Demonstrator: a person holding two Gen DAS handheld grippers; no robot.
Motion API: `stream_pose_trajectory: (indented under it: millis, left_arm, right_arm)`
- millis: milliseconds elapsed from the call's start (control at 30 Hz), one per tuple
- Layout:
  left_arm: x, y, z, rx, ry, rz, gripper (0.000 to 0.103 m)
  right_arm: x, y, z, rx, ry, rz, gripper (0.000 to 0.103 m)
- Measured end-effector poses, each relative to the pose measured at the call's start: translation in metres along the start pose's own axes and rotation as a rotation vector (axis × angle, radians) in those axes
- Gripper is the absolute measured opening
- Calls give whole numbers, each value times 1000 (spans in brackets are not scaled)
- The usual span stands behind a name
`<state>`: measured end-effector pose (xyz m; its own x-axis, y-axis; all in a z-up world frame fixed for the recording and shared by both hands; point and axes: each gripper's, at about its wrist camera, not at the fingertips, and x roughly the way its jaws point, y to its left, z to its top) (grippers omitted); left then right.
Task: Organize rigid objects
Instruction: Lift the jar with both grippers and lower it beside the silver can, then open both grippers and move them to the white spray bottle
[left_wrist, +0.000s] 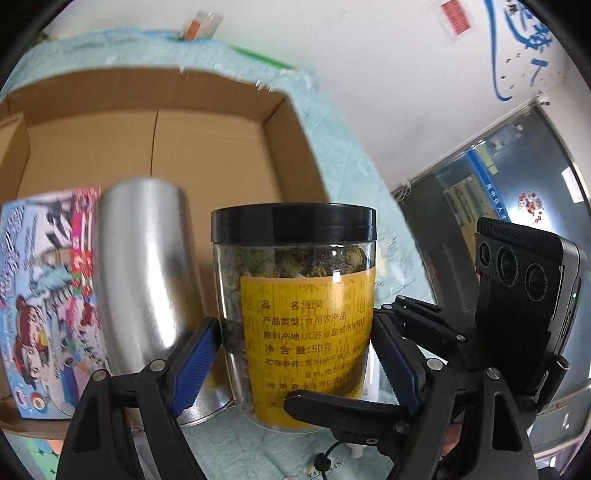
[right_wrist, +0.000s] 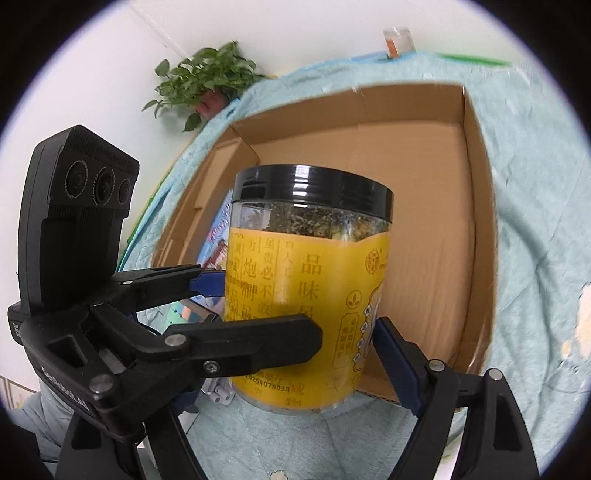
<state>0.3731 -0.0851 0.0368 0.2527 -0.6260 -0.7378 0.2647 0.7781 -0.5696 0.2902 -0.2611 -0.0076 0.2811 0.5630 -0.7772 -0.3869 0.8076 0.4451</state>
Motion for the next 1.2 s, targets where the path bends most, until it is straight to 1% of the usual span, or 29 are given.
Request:
stream_pose_trajectory:
  millis: [67, 233, 300, 433, 500, 600, 667, 700, 733, 767, 800, 833, 867, 900, 933, 1000, 1067, 1100, 1133, 1167, 1200]
  left_arm:
    - [8, 5, 1, -24, 9, -8, 81]
    - [12, -2, 4, -9, 5, 39, 80]
    - [9, -7, 10, -9, -19, 53, 79]
    - [-19, 4, 10, -33, -88, 69, 79]
    - [-32, 8, 4, -20, -125, 82, 80]
    - [-50, 2, -9, 12, -187, 112, 80]
    - [-64, -1, -23, 44, -247, 149, 82]
    - [-72, -4, -32, 61, -275, 172, 83]
    - [-81, -5, -47, 89, -313, 217, 86]
    - [-88, -8, -57, 112, -342, 257, 92]
    - [-95, -8, -68, 136, -375, 309, 97]
    - [-102, -10, -81, 162, -437, 413, 103]
    - [-112, -9, -95, 180, -490, 487, 103]
    - [-115, -9, -102, 194, -520, 527, 103]
    - [-116, -11, -110, 217, -537, 564, 103]
    - [-115, -9, -118, 220, -522, 575, 103]
    - [-110, -6, -124, 202, -489, 584, 102]
    - [-106, -5, -127, 202, -473, 583, 97]
    - [-102, -3, -134, 210, -449, 568, 61]
    - [-97, -1, -136, 216, -422, 551, 5]
    - [-95, 2, -143, 208, -384, 533, 2]
  right_arm:
    - [6, -4, -3, 16, 18, 1, 83]
    - [9, -4, -1, 20, 41, -24, 82]
    - [18, -8, 0, 47, 63, -58, 82]
    - [31, -23, -1, 119, 66, -60, 82]
    - [35, -20, -2, 108, 58, -99, 82]
    - [39, -11, -5, 79, 47, -157, 85]
    - [36, -3, -10, 58, 14, -168, 90]
    - [31, 3, -14, 37, -15, -171, 90]
    - [22, 12, -21, 11, -65, -203, 90]
    - [10, 16, -29, -12, -113, -237, 90]
    - [0, 23, -35, -28, -169, -266, 90]
    - [-15, 30, -45, -30, -245, -291, 91]
    - [-23, 34, -54, -17, -290, -301, 92]
    - [-29, 38, -62, -5, -322, -306, 92]
    - [-34, 41, -70, 8, -346, -313, 92]
    - [-33, 48, -87, 19, -364, -369, 92]
    - [-29, 53, -102, 1, -356, -414, 92]
    - [-29, 53, -109, 2, -353, -412, 91]
    - [-30, 52, -115, 15, -357, -403, 88]
    - [-34, 50, -122, 36, -368, -399, 65]
    - [-35, 51, -126, 43, -369, -411, 36]
